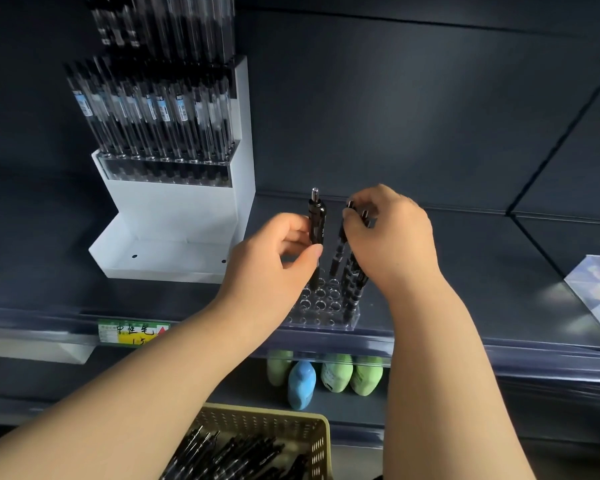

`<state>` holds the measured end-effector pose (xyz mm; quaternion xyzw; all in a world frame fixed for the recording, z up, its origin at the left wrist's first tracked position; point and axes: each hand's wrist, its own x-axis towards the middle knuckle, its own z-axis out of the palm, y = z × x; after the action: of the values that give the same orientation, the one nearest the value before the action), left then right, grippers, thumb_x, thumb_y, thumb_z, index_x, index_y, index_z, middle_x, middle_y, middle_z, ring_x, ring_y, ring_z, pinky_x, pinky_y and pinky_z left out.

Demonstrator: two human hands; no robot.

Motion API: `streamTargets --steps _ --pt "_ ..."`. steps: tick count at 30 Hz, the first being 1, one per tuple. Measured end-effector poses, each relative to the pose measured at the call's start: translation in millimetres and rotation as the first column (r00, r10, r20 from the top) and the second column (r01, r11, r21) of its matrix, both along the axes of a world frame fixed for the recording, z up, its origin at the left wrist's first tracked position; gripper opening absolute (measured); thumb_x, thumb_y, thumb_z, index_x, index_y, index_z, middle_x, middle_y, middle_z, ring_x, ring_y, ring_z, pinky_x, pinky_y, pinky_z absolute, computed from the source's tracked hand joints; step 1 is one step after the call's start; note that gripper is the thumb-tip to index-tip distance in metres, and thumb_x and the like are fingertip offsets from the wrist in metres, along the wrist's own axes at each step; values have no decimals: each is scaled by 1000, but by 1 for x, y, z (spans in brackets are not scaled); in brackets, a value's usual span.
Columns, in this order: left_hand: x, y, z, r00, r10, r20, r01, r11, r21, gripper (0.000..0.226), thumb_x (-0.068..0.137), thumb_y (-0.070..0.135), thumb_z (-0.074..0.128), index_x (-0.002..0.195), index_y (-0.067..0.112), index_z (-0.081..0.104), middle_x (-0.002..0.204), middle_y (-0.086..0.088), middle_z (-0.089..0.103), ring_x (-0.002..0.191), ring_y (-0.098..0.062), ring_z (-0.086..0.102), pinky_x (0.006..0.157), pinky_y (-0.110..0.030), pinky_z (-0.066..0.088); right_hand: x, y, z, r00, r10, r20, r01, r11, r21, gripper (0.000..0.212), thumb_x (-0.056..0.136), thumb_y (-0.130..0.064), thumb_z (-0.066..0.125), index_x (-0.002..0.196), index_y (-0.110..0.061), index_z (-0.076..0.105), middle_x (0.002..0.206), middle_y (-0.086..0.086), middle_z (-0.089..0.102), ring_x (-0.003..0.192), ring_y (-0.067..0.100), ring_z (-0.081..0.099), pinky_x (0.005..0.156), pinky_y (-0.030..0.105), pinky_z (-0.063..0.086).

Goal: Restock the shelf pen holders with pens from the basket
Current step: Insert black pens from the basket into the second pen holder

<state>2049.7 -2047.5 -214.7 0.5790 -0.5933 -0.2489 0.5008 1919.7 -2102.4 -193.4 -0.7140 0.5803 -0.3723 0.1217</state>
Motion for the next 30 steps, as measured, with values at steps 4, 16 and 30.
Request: streamTargets --steps 4,16,30 --pt "-1 -3 -3 999 11 46 -11 1000 -11 19 85 16 66 100 25 60 95 15 66 89 6 61 77 -4 45 0 -2 -4 999 -6 41 7 1000 -1 13 87 -20 55 92 -24 67 89 -7 63 93 21 56 87 45 46" --pt "-19 -21 -5 998 -48 37 47 999 10 20 82 9 68 92 25 63 87 13 68 82 5 61 72 -2 42 -5 -5 -2 990 -46 133 46 999 1 17 85 -17 57 88 -25 72 95 -6 67 94 14 58 83 25 45" --pt "-25 -37 -10 1000 -8 11 7 999 37 22 82 7 68 80 28 62 74 17 64 67 13 57 63 0 40 -16 -3 -5 983 -65 172 63 998 19 16 87 -19 57 89 -26 71 97 -6 67 92 10 59 76 16 39"
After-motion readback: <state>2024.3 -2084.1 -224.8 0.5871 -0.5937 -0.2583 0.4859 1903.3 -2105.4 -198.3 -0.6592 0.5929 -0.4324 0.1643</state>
